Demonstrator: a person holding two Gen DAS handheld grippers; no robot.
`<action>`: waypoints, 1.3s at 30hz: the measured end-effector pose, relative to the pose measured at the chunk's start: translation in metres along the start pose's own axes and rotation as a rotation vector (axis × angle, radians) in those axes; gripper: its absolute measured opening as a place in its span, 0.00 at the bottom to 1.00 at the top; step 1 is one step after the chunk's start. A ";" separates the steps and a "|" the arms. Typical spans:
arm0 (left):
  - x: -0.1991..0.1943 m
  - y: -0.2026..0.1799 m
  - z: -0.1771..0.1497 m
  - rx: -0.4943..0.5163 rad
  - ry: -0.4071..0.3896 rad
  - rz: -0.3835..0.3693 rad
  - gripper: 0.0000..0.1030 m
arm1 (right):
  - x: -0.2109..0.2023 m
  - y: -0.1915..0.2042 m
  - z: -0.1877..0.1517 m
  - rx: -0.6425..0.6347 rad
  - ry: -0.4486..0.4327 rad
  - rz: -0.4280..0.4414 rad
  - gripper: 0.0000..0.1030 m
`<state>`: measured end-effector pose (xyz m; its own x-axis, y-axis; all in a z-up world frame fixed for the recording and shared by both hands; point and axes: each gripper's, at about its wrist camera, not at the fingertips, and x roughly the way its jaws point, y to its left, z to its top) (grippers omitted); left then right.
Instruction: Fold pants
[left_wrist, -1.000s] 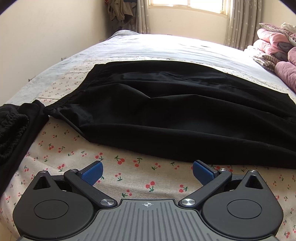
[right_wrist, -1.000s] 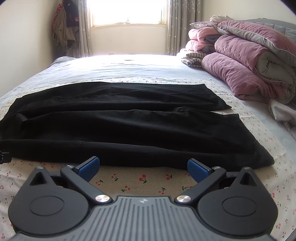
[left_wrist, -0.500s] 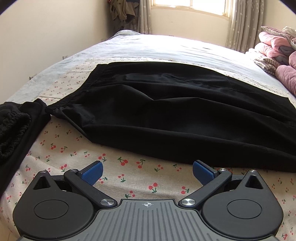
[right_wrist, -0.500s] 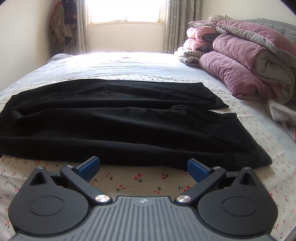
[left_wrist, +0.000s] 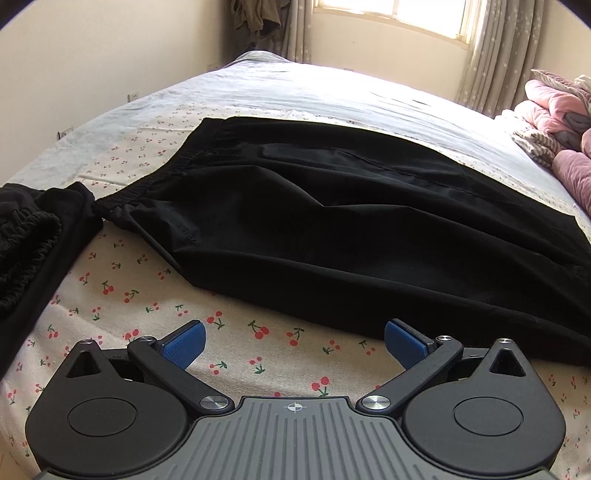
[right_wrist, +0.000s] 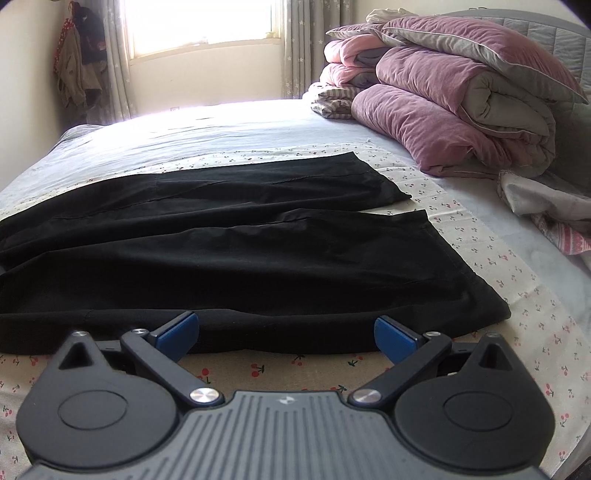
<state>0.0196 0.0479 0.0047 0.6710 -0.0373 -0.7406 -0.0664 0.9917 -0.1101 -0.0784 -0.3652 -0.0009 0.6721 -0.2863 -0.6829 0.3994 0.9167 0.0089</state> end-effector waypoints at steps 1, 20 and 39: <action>0.003 0.011 0.004 -0.031 0.022 -0.017 1.00 | 0.004 -0.012 0.003 0.021 0.004 -0.010 0.88; 0.097 0.165 0.066 -0.538 0.058 -0.047 0.00 | 0.079 -0.160 -0.001 0.733 0.130 -0.099 0.00; 0.008 0.169 0.055 -0.439 -0.103 0.154 0.25 | 0.018 -0.170 0.004 0.584 -0.068 -0.334 0.00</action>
<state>0.0547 0.2221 0.0168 0.6969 0.1408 -0.7032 -0.4619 0.8383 -0.2898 -0.1319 -0.5271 -0.0120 0.4842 -0.5624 -0.6703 0.8512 0.4801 0.2121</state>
